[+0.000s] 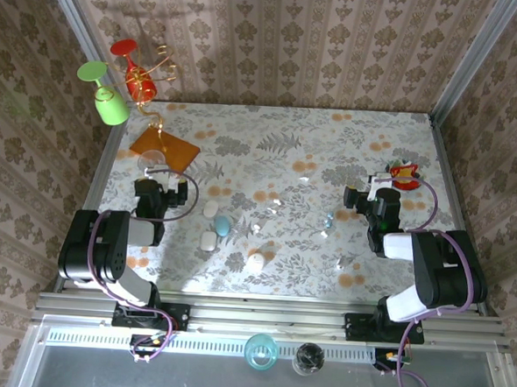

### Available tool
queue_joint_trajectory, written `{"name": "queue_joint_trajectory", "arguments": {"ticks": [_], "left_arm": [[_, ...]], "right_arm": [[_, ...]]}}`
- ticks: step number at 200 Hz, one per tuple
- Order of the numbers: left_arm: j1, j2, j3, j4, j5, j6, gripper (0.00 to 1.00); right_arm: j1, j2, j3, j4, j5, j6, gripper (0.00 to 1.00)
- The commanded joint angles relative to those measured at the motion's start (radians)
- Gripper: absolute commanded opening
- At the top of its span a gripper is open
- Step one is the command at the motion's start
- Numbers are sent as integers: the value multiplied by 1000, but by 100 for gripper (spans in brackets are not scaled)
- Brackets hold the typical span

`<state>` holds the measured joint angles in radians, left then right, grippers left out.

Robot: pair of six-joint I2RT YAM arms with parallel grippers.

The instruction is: Insert the wireless bluetooth earbuds into the charging case

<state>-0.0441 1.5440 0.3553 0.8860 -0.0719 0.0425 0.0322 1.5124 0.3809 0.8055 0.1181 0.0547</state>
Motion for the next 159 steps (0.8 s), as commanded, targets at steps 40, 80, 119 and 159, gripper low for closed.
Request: {"name": "queue_joint_trajectory", "arguments": {"ticks": [40,80,119,159], "left_arm": [[9,14,31,45,-9,22,100],[13,13,33,42,-6,17,100],[-2,-32,-3,73,-106,3,100],[-65,-195,14,-96,-203,47,100]], "right_arm": [[-8,19,28,47,-16,-18,100],[-8,13,23,51,-9,-14,100],[-6,-97,20,-41,23,-5,100],[8,-291,35,-239,43,40,100]]}}
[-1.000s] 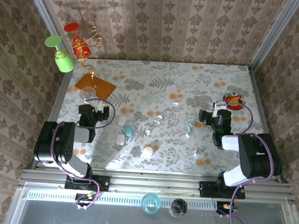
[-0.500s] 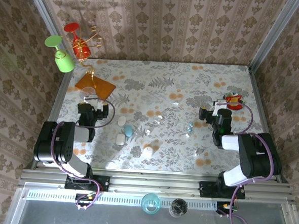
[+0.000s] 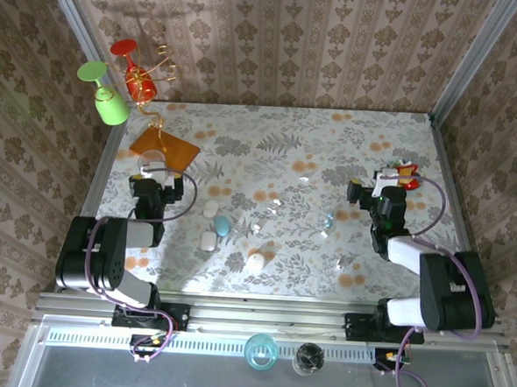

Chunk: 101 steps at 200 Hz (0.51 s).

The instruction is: Insert the wireless bluetooth earbuds into the charging case

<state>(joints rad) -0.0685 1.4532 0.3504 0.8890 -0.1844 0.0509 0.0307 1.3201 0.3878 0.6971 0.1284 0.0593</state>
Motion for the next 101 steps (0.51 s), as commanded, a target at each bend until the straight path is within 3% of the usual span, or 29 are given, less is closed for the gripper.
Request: {"name": "queue_joint_trajectory", "arguments": {"ticks": [1,52,101], "left_arm": [[-42,-109,21,-108,-94,40,100],[-192,-298,152,-487,-191,10,100],[-422,-383,249,-788,-271,-223,100]], "right_arm": [[11,-104,29,-136,32,37,100],[134,-267,86,-386,37,96,100],[309,-346,143,-613,-21,164,100]]}}
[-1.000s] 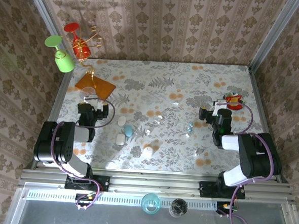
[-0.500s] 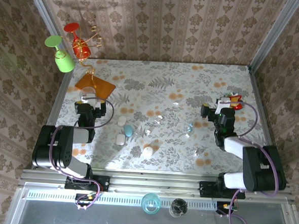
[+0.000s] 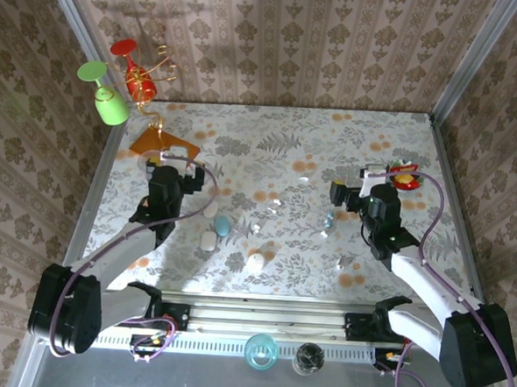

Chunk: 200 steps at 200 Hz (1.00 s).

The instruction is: Insert the wireless bluetooth earbuds into the charging case

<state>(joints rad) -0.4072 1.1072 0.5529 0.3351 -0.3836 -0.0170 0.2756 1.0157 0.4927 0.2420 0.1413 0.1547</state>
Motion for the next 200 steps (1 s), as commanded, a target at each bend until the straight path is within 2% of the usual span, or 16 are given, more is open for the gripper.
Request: {"name": "queue_joint_trajectory", "arguments": {"ticks": [1,29,48,69,82,98,118,139,172,200], "left_arm": [[-88,-38,48,-239,-73,-161,100],[-208,-60,113,-439,-93,-310,100],[-257,-54,165,-584,-54,-428,100],[-264,-65,187,-692,21,-524,100],[-263,-92,170,-709,44,-538,100],[-248,-131,132,-692,90,-521,100],[-195,-145,123,-732,142,-533,100],[-174,-126,141,-786,148,-535,100],[-180,6,226,-866,211,-554,98],[-217,108,268,-866,235,-612,97]], "right_arm": [[69,-43,39,-162,-35,71,100],[205,-60,73,-277,-41,132,100],[298,-54,102,-347,-90,140,100],[390,-44,112,-379,-230,51,100],[431,-27,116,-393,-328,-18,100],[493,4,121,-399,-357,-91,100],[523,46,120,-364,-332,-110,100],[550,89,121,-304,-315,-94,100],[578,177,155,-261,-310,-100,100],[579,232,203,-266,-323,-126,100]]}}
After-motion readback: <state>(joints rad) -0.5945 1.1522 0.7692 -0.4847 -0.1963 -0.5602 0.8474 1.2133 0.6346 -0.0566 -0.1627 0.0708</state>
